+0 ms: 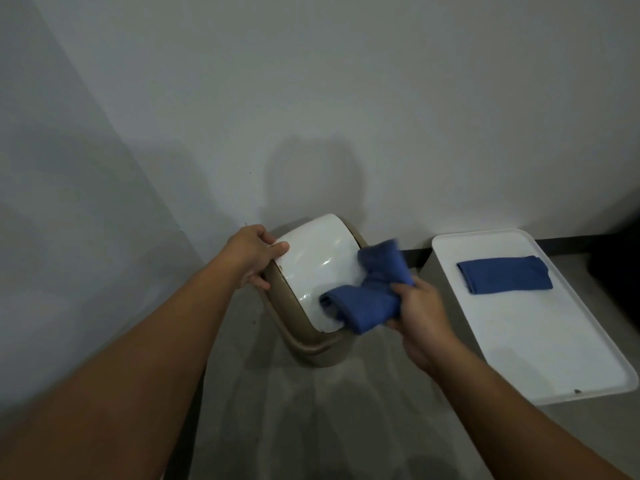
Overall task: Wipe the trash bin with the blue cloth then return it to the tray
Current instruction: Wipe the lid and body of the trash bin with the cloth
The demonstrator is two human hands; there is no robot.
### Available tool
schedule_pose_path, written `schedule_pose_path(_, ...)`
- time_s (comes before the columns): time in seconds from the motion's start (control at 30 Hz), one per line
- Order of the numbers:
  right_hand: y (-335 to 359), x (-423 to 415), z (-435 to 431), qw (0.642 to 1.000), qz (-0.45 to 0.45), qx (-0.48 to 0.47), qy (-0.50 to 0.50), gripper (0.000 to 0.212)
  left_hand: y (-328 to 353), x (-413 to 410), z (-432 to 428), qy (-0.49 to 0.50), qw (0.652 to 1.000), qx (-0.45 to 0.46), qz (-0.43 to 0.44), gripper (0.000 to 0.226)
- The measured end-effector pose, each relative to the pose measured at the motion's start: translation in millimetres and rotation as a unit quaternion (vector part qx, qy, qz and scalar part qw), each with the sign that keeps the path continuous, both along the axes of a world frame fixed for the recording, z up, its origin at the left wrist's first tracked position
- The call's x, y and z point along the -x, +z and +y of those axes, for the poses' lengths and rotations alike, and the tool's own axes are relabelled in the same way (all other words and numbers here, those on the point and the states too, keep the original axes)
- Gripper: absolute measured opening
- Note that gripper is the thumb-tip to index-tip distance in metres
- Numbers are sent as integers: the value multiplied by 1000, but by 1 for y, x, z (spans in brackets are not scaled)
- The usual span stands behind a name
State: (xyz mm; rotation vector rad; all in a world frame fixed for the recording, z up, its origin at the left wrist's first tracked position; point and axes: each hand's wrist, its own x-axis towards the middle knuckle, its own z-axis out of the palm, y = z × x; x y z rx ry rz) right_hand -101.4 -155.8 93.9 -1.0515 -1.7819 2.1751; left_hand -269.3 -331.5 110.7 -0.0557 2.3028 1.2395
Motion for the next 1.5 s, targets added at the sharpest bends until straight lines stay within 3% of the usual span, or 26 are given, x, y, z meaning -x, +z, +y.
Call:
schedule_pose_path(0.07,7,4,10,994,26,-94,-49,18,-2,0,2,1,1000,1,3,31)
schedule_pose_path(0.13,5,10,3,974,-10,-225,-28,13,-5,1,4,5,1000,2,7,33)
schedule_pose_path(0.2,-5,14,-18,946,-68,-310,62,29,-9,2,4,12,1000,-2,10,32)
schedule_pose_path(0.3,-22,15,-57,900,-136,-364,196,57,-15,2,4,18,1000,-3,12,29)
schedule_pose_path(0.37,-21,17,-73,915,-138,-327,190,59,-18,3,4,19,1000,-4,13,28)
schedule_pose_path(0.47,-5,26,-83,958,-148,-200,140,54,-16,6,3,18,1000,0,16,29)
schedule_pose_path(0.57,12,26,-85,973,-161,-112,122,37,-14,8,2,17,1000,8,20,30)
schedule_pose_path(0.67,27,20,-77,988,-104,-54,101,17,-13,9,-2,27,1000,-9,12,24)
schedule_pose_path(0.77,40,30,-59,993,-45,-98,35,16,-16,7,-10,17,998,-48,29,22)
schedule_pose_path(0.83,49,45,-45,993,-40,-107,-12,17,-21,2,-16,1,997,-65,36,36)
schedule_pose_path(1.0,63,68,-30,998,-25,-4,-54,22,-31,-6,-15,-30,995,-81,42,54)
schedule_pose_path(1.2,56,50,-25,997,-64,21,37,20,-34,-10,-5,-47,994,-81,62,47)
schedule_pose_path(1.37,60,50,-12,996,18,84,26,24,-33,-19,-6,-93,993,-70,37,54)
schedule_pose_path(1.43,65,54,-4,997,50,60,19,20,-29,-26,-1,-98,991,-87,8,65)
schedule_pose_path(1.5,69,65,9,997,59,-51,12,18,-28,-33,4,-96,991,-97,10,83)
